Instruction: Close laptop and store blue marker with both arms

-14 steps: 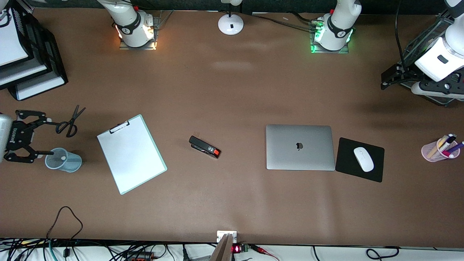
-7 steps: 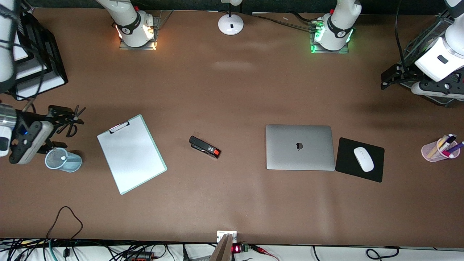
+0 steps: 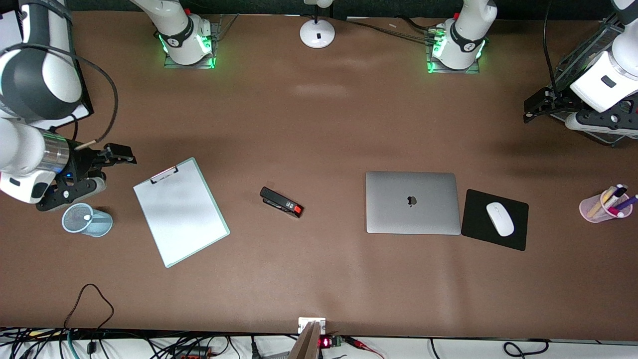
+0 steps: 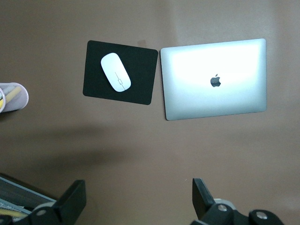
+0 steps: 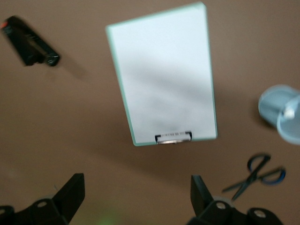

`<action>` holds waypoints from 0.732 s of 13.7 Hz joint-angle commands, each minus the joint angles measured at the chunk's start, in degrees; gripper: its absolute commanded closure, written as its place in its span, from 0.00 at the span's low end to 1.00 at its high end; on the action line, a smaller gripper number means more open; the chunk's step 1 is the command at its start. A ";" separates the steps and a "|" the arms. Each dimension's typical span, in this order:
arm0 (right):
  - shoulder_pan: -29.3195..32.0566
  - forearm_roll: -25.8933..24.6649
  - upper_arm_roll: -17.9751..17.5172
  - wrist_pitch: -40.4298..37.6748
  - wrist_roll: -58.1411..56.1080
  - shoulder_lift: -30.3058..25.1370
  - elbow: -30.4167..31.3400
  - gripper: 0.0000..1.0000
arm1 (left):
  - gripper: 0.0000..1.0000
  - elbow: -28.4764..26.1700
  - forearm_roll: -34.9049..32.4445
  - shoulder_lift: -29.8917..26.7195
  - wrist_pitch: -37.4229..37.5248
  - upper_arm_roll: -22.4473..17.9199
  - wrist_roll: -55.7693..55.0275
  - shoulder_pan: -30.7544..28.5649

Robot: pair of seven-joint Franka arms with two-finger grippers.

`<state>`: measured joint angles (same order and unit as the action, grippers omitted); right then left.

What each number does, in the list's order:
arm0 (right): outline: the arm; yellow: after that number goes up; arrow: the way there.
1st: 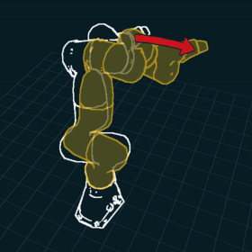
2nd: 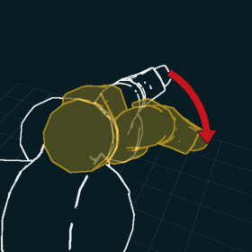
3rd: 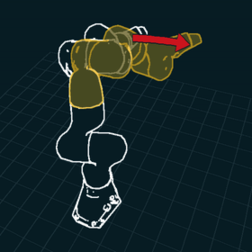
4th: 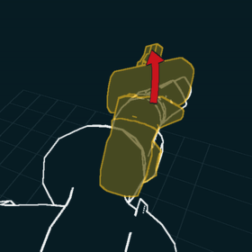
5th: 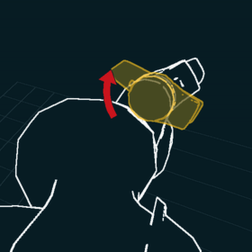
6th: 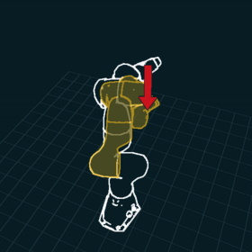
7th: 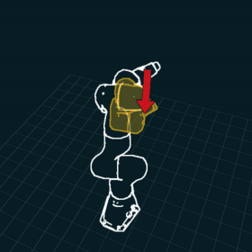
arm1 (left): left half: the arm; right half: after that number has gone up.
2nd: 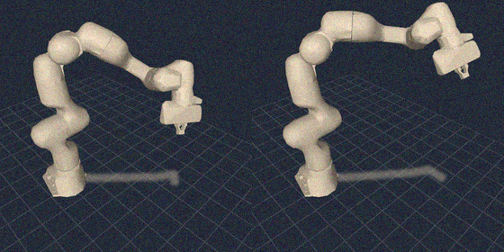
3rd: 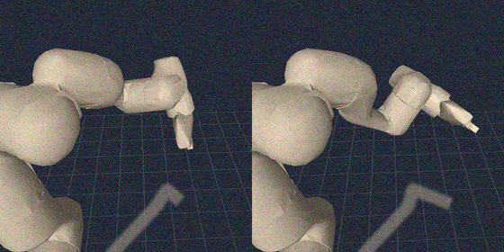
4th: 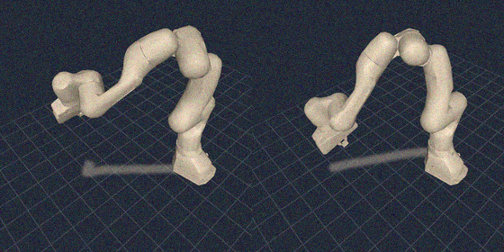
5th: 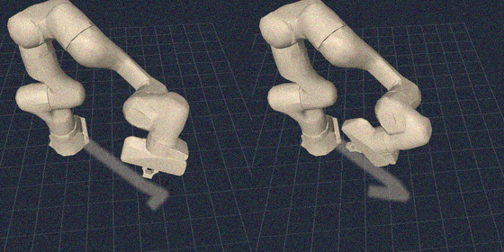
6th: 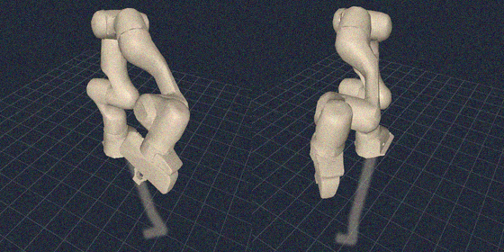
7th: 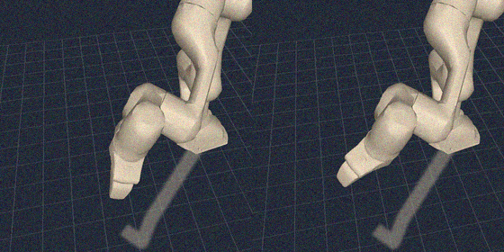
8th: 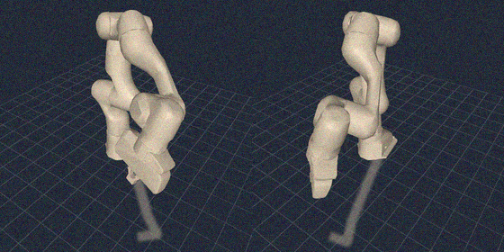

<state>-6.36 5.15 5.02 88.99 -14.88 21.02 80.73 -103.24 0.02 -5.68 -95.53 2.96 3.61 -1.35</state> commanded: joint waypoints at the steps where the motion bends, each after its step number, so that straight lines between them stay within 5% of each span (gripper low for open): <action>1: -0.32 -4.78 0.43 0.92 11.84 -2.12 4.34 0.00 | 0.00 0.41 0.34 -0.57 1.05 0.21 0.70 -0.41; 4: 0.64 -9.01 0.60 1.09 14.27 -4.31 4.35 0.00 | 0.00 0.41 0.34 -0.56 1.05 0.12 0.70 -0.41; 10: 7.58 -8.32 0.17 1.55 11.63 -9.76 2.68 0.00 | 0.00 0.41 0.34 -0.56 1.05 0.12 0.70 -0.41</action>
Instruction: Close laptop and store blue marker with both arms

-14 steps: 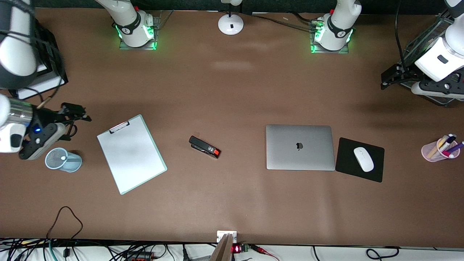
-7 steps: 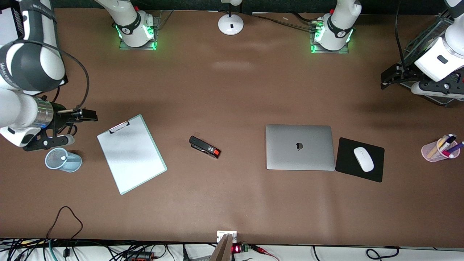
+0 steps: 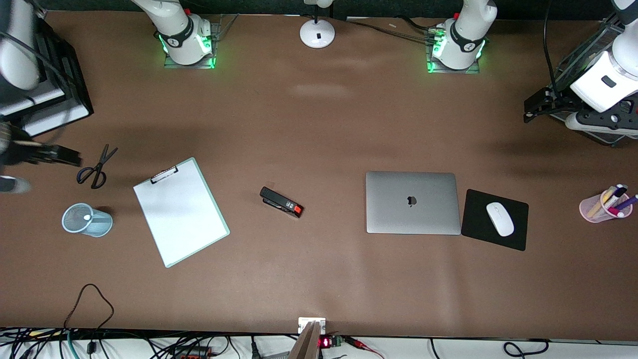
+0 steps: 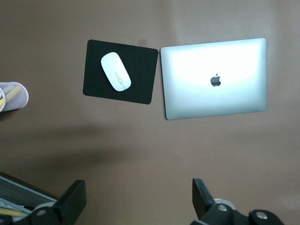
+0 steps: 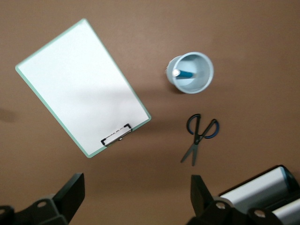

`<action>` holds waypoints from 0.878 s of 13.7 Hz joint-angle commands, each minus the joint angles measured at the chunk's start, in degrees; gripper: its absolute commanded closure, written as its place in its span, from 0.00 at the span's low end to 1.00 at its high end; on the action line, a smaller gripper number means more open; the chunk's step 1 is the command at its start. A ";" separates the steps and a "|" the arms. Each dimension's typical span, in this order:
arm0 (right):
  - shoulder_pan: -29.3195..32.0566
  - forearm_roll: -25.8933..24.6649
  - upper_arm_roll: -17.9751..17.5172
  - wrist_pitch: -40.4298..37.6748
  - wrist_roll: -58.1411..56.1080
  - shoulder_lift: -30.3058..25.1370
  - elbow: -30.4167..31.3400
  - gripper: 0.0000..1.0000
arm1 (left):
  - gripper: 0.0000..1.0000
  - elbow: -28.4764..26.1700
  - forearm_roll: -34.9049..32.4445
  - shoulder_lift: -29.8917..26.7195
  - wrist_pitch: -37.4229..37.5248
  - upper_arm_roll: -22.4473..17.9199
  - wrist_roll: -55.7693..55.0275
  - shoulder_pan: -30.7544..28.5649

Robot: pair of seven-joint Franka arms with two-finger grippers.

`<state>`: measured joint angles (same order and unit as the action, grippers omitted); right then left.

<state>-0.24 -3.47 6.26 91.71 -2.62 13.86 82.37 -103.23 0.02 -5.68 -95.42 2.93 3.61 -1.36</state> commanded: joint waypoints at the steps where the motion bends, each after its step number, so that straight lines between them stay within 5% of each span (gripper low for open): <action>1: 3.73 0.30 -3.86 -1.62 -1.42 -2.61 1.04 0.00 | 0.00 0.31 0.34 -0.65 0.94 0.15 0.61 -0.39; 2: 7.41 0.39 -7.80 -1.37 -1.51 -2.61 0.95 0.00 | 0.00 0.40 0.34 -0.56 0.94 0.24 0.70 -0.39; 4: 7.46 0.13 -9.16 -1.36 -0.81 -2.61 0.78 0.00 | 0.00 0.40 0.34 -0.56 0.94 0.15 0.61 -0.39; 9: -1.42 3.37 1.37 -3.30 -1.51 -3.84 -0.01 0.00 | 0.00 0.31 0.34 -0.56 0.94 0.15 0.61 -0.39; 12: -1.43 4.00 2.09 -2.60 -1.95 -4.72 0.77 0.00 | 0.00 0.40 0.34 -0.65 0.94 0.15 0.61 -0.39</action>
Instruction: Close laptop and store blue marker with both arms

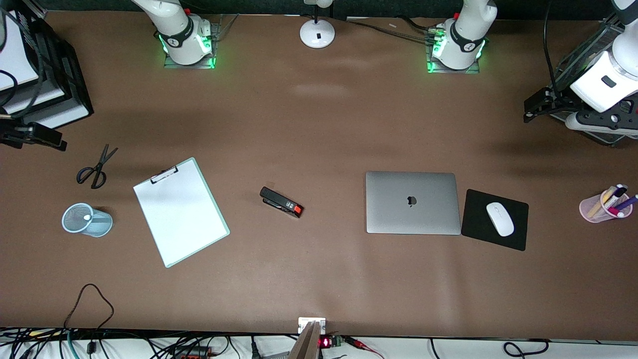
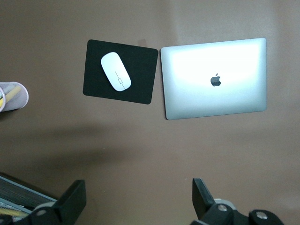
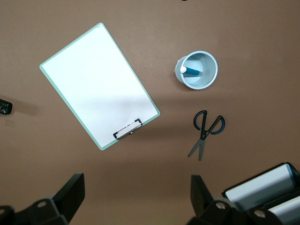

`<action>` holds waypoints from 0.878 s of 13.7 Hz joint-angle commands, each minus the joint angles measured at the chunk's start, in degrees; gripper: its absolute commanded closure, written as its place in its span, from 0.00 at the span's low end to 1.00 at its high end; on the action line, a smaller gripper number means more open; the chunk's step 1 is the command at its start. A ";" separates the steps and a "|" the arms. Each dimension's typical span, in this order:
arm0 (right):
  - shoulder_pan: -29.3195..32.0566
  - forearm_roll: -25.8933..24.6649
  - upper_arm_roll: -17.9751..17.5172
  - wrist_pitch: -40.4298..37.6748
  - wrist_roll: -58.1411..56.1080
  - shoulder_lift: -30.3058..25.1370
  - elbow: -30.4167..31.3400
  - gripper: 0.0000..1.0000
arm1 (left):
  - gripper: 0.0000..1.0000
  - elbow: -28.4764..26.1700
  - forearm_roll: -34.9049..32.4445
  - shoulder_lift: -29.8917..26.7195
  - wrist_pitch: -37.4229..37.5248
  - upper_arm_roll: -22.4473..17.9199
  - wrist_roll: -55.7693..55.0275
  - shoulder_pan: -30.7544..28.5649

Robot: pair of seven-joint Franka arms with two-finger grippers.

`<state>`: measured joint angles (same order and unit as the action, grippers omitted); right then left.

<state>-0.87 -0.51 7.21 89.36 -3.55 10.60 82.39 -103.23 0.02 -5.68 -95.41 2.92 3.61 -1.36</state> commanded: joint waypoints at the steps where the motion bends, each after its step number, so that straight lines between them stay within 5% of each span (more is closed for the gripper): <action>1: -0.88 1.04 1.14 0.54 -0.15 -2.16 2.06 0.00 | 0.00 0.40 0.34 -0.56 0.93 0.15 0.70 -0.39; 4: -0.88 0.95 1.06 5.37 0.30 -6.19 8.91 0.00 | 0.00 0.31 0.34 -0.65 0.93 0.15 0.70 -0.39; 12: -0.62 0.16 1.14 1.60 0.73 -9.72 9.55 0.00 | 0.00 0.31 0.34 -0.56 0.93 0.15 0.70 -0.39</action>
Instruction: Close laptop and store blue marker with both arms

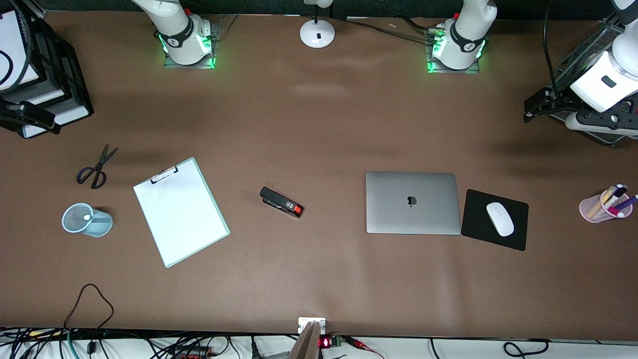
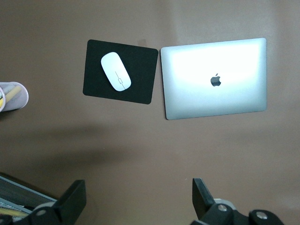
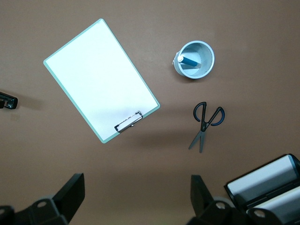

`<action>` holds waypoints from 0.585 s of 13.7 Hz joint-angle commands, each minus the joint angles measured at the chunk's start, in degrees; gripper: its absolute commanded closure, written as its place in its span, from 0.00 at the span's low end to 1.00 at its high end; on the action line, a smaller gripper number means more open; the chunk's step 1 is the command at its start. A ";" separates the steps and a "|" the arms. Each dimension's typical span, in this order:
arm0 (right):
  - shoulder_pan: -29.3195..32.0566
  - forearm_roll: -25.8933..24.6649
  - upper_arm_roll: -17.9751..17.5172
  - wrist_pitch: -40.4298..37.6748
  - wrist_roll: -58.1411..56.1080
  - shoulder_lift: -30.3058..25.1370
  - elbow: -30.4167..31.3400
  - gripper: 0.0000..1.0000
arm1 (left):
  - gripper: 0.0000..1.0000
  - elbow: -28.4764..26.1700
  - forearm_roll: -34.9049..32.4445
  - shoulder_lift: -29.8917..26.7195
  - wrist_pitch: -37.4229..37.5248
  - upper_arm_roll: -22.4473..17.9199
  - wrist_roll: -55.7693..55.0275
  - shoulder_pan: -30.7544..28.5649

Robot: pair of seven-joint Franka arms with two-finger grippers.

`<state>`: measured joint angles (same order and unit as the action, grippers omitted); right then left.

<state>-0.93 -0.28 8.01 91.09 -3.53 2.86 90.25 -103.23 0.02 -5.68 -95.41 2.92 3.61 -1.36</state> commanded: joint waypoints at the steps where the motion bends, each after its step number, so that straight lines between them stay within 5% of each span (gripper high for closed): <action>1: -0.48 0.01 0.25 -0.03 1.50 -1.98 1.68 0.00 | 0.00 0.31 0.34 -0.65 0.93 0.15 0.70 -0.39; 8: -0.48 0.54 0.34 -1.44 1.86 -2.07 0.72 0.00 | 0.00 0.31 0.34 -0.65 0.93 0.15 0.70 -0.39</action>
<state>-1.00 -0.27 8.01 90.28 -2.65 2.28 90.31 -103.23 0.02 -5.68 -95.41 2.92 3.61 -1.36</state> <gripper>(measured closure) 0.000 0.000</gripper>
